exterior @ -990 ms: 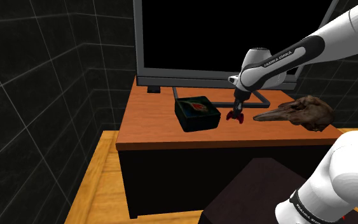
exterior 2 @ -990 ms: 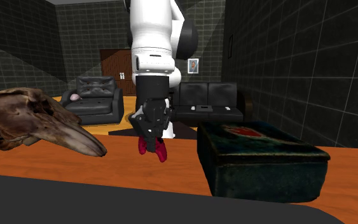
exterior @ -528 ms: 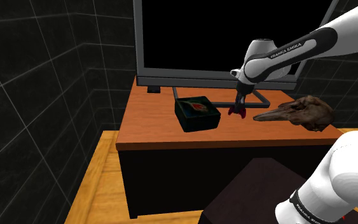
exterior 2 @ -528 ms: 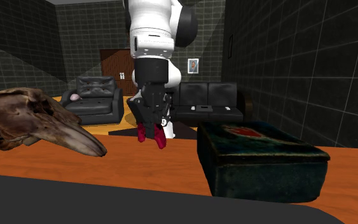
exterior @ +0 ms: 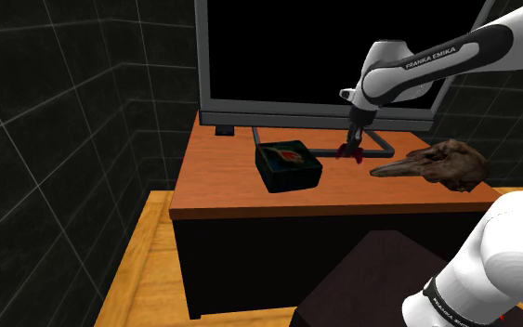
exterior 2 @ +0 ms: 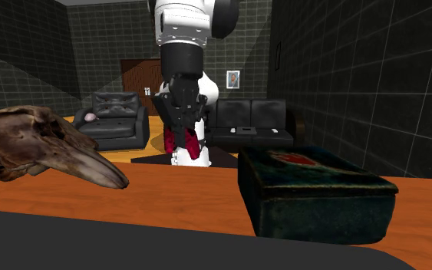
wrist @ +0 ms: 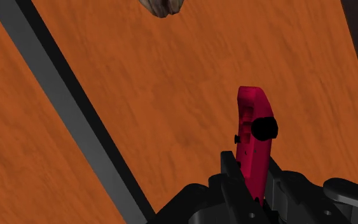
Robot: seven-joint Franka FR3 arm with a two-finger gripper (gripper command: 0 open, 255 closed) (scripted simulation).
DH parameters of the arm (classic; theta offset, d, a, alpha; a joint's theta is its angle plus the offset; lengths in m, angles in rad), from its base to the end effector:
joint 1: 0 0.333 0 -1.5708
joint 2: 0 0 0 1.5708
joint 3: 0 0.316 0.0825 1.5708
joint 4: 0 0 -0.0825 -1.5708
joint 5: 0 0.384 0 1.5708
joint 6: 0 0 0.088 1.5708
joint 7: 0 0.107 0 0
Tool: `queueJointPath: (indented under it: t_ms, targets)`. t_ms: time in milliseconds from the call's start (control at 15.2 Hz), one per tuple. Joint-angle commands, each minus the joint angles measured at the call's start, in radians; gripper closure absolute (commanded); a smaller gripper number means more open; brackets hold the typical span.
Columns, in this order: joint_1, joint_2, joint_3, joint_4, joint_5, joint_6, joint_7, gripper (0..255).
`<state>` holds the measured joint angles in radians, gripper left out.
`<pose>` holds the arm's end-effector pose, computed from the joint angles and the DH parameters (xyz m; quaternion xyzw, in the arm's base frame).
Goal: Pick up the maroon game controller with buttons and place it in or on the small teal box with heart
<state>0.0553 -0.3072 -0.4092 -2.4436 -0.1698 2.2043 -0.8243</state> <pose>0.4186 -0.1626 0.4106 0.9576 0.2869 0.0156 0.0213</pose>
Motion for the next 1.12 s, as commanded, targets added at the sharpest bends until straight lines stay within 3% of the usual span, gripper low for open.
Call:
queueJointPath:
  t_ms: [0,1056]
  targets:
    - [0.0,-0.016,0.006,0.019,-0.001,-0.034,0.004,255]
    - [0.002,-0.08,0.036,0.171,0.001,-0.25,0.008,255]
